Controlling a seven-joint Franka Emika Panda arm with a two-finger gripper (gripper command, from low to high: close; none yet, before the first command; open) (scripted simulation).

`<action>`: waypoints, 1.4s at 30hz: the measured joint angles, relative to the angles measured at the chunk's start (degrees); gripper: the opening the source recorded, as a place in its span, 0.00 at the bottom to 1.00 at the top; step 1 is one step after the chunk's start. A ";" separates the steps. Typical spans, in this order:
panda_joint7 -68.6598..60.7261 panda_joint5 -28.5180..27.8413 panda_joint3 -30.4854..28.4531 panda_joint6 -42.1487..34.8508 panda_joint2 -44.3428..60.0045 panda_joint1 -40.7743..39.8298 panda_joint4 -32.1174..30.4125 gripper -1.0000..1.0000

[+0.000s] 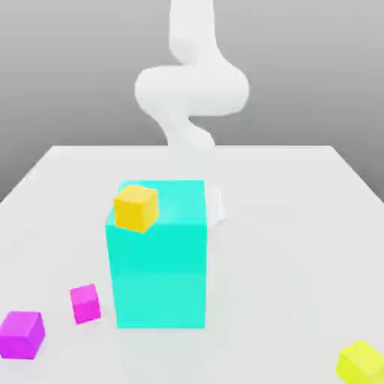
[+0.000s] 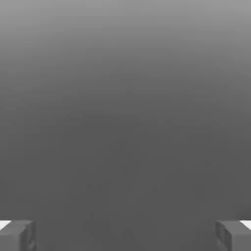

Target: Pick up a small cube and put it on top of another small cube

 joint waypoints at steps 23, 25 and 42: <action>7.96 -12.07 12.75 11.63 48.02 6.30 3.15 0.50; 8.20 -12.47 13.20 12.72 52.05 7.26 3.39 0.50; 10.76 -16.13 11.57 22.49 72.37 13.24 6.04 0.00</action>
